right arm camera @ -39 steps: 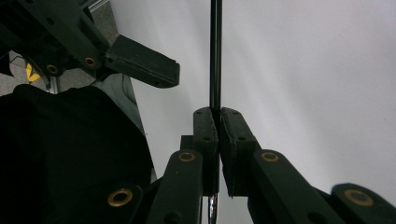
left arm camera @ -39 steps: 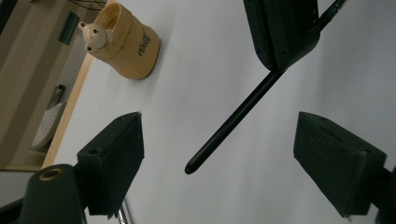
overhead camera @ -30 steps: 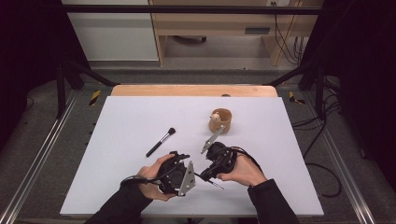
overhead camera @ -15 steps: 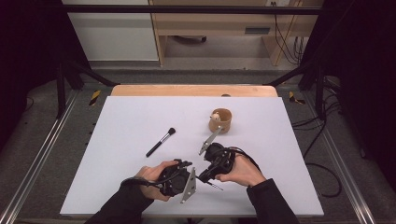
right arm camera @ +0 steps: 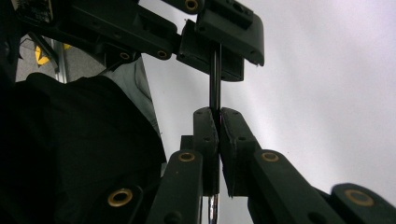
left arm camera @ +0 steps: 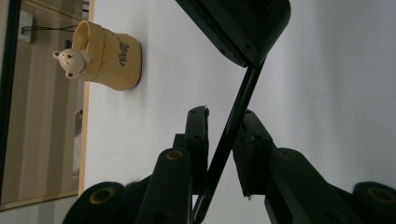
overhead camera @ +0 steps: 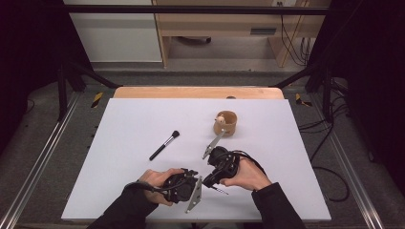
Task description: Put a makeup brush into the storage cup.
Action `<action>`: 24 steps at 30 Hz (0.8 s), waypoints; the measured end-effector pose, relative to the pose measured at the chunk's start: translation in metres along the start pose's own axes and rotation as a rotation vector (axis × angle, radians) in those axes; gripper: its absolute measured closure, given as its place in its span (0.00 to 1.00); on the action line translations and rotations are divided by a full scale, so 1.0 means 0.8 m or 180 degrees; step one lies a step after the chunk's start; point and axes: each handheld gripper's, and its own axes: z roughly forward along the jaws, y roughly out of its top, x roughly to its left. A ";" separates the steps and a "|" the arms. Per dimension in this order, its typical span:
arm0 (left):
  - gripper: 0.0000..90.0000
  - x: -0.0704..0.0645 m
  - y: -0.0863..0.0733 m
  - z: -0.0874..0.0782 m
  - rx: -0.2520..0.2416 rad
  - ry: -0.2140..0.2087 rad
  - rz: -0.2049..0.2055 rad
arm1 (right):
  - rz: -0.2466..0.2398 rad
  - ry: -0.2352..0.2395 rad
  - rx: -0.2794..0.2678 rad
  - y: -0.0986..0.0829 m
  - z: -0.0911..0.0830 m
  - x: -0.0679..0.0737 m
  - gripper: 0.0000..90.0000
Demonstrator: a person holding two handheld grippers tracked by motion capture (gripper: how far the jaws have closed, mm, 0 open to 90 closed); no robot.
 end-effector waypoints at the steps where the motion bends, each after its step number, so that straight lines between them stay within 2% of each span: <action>1: 0.85 0.000 0.000 0.000 0.0013 -0.0011 0.0013 | -0.0001 0.0000 -0.0001 0.000 0.000 0.000 0.95; 8: 0.89 -0.001 0.000 0.000 0.0036 -0.0123 0.0083 | 0.0027 0.0014 0.0003 0.000 -0.001 0.001 0.95; 14: 0.94 -0.005 0.002 0.002 0.0067 -0.0212 0.0162 | -0.0011 0.0016 -0.0026 -0.001 -0.002 0.000 0.94; 20: 0.94 -0.003 0.001 0.001 0.0058 -0.0235 0.0127 | -0.0011 -0.0039 -0.0099 -0.002 -0.007 0.001 0.91; 22: 0.94 -0.002 -0.001 0.001 0.0062 -0.0230 0.0082 | -0.0025 -0.0087 -0.0195 -0.004 -0.012 0.000 0.90; 24: 0.94 -0.001 -0.004 0.001 0.0049 -0.0198 -0.0022 | -0.0050 -0.0162 -0.0281 -0.006 -0.018 -0.002 0.87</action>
